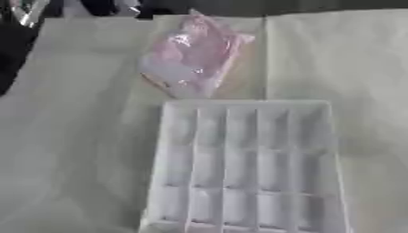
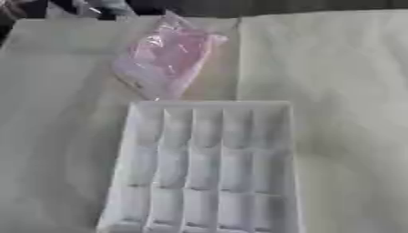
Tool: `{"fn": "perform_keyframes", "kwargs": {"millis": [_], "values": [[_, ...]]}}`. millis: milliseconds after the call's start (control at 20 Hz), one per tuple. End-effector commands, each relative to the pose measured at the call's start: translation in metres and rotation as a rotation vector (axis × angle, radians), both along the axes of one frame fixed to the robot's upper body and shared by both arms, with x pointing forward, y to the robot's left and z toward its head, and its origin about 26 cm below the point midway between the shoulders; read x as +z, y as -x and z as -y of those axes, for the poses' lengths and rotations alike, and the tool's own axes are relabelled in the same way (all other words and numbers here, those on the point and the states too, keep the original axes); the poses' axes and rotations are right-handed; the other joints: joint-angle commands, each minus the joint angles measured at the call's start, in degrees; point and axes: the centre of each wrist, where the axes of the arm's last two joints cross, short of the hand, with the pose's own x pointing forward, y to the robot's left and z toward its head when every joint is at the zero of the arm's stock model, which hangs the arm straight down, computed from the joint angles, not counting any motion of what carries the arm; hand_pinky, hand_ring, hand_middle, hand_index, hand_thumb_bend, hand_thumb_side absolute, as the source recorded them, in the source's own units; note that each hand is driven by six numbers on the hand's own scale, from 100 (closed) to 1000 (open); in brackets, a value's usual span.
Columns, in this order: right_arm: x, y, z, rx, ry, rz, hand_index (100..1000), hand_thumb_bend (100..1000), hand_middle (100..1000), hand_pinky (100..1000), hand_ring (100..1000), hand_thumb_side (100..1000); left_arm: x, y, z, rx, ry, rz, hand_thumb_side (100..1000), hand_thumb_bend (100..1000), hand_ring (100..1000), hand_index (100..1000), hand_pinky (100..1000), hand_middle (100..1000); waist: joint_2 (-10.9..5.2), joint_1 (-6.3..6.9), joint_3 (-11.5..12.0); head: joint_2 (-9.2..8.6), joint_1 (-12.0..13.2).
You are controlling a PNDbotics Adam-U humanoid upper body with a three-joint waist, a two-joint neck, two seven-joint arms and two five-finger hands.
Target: Pick up objects on the table and place them in the box.
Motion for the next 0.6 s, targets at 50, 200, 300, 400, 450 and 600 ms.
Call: {"fn": "perform_keyframes", "kwargs": {"millis": [50,200,300,400,450,600], "values": [[0.0091,0.0040,0.0025,-0.006,0.031,0.033,795,100,814,664,768,905,0.0217,0.0087,-0.0050,0.030,-0.033,0.056,466,573,758,997,649,824,-0.76,-0.23,-0.10,0.02,0.28],[0.0092,0.0039,0.0024,-0.005,0.033,0.034,796,100,814,664,768,906,0.0223,0.0088,-0.0036,0.028,-0.039,0.066,475,580,759,997,651,824,-0.63,-0.19,-0.21,0.02,0.41],[0.0092,0.0039,0.0024,-0.005,0.035,0.033,796,100,815,665,769,906,0.0220,0.0087,-0.0033,0.028,-0.044,0.068,479,588,761,998,653,825,-0.54,-0.11,-0.24,0.02,0.45],[0.0090,0.0039,0.0024,-0.005,0.037,0.033,796,100,815,665,769,906,0.0211,0.0083,-0.0034,0.028,-0.045,0.068,477,583,759,996,651,823,-0.48,-0.04,-0.24,0.02,0.45],[0.0089,0.0039,0.0024,-0.006,0.037,0.032,796,100,815,665,769,906,0.0204,0.0080,-0.0035,0.028,-0.045,0.068,476,579,759,995,650,822,-0.46,-0.01,-0.24,0.02,0.44],[0.0089,0.0040,0.0023,-0.005,0.038,0.031,796,100,815,665,769,906,0.0163,0.0049,-0.0033,0.027,-0.036,0.058,477,602,757,991,650,818,-0.43,0.08,-0.33,0.02,0.41]]}}
